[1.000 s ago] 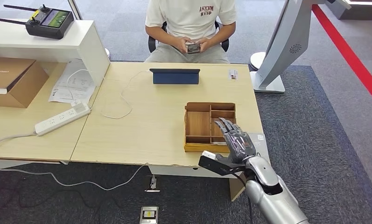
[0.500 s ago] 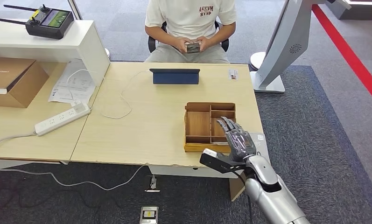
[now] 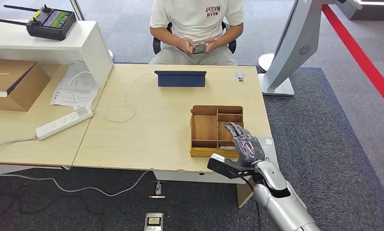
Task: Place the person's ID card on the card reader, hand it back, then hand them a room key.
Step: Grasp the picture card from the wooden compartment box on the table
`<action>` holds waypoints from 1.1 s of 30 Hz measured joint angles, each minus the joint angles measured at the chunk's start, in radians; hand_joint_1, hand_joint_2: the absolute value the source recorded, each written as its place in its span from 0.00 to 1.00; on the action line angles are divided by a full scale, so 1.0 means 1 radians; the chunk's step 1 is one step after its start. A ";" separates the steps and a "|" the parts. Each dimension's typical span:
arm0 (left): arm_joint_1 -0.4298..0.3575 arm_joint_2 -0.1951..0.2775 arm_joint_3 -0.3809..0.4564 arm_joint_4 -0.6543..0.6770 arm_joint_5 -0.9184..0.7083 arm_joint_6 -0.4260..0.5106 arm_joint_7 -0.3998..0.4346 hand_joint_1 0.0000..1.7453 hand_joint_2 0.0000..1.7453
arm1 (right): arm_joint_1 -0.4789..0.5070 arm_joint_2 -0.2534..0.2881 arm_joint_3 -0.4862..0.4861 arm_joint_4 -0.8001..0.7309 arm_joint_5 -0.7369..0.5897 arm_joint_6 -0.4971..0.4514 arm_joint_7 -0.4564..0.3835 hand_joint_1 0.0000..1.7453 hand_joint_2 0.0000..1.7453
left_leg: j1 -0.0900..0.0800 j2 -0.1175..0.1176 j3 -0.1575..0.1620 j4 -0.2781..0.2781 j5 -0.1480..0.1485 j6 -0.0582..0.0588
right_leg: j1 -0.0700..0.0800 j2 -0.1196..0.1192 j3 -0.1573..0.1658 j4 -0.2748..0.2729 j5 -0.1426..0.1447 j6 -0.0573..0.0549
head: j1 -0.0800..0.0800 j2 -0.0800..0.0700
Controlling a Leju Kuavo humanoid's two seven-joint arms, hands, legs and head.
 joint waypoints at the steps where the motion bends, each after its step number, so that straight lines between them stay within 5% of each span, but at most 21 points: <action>1: 0.000 0.000 0.000 0.000 -0.001 0.001 0.000 0.00 0.00 | 0.000 -0.001 0.000 0.002 -0.001 0.000 0.000 0.00 1.00 | 0.000 0.000 0.000 0.000 0.000 0.000 | 0.000 0.000 0.000 0.000 0.000 0.000 | 0.000 0.000; 4: 0.000 0.000 0.000 0.000 -0.003 0.001 0.001 0.00 0.00 | 0.000 -0.004 0.000 0.006 -0.002 0.000 0.000 0.00 1.00 | 0.000 0.000 0.000 0.000 0.000 0.000 | 0.000 0.000 0.000 0.000 0.000 0.000 | 0.000 0.000; 6: 0.000 0.000 0.001 0.000 -0.004 0.001 0.002 0.00 0.00 | 0.000 -0.006 0.000 0.007 -0.002 0.000 0.000 0.12 1.00 | 0.000 0.000 0.000 0.000 0.000 0.000 | 0.000 0.000 0.000 0.000 0.000 0.000 | 0.000 0.000; 8: 0.000 0.000 0.001 0.000 -0.005 0.001 0.002 0.00 0.00 | 0.000 -0.008 0.000 0.009 -0.002 0.000 0.000 0.61 1.00 | 0.000 0.000 0.000 0.000 0.000 0.000 | 0.000 0.000 0.000 0.000 0.000 0.000 | 0.000 0.000; 10: 0.000 0.000 0.001 0.000 -0.005 0.001 0.002 0.00 0.00 | -0.001 -0.008 0.000 0.011 -0.003 0.000 0.000 0.99 1.00 | 0.000 0.000 0.000 0.000 0.000 0.000 | 0.000 0.000 0.000 0.000 0.000 0.000 | 0.000 0.000; 33: 0.000 0.000 0.009 0.000 -0.010 0.002 -0.008 0.00 0.00 | -0.012 -0.017 -0.001 0.031 -0.022 0.009 -0.002 1.00 1.00 | 0.000 0.000 0.000 0.000 0.000 0.000 | 0.000 0.000 0.000 0.000 0.000 0.000 | 0.000 0.000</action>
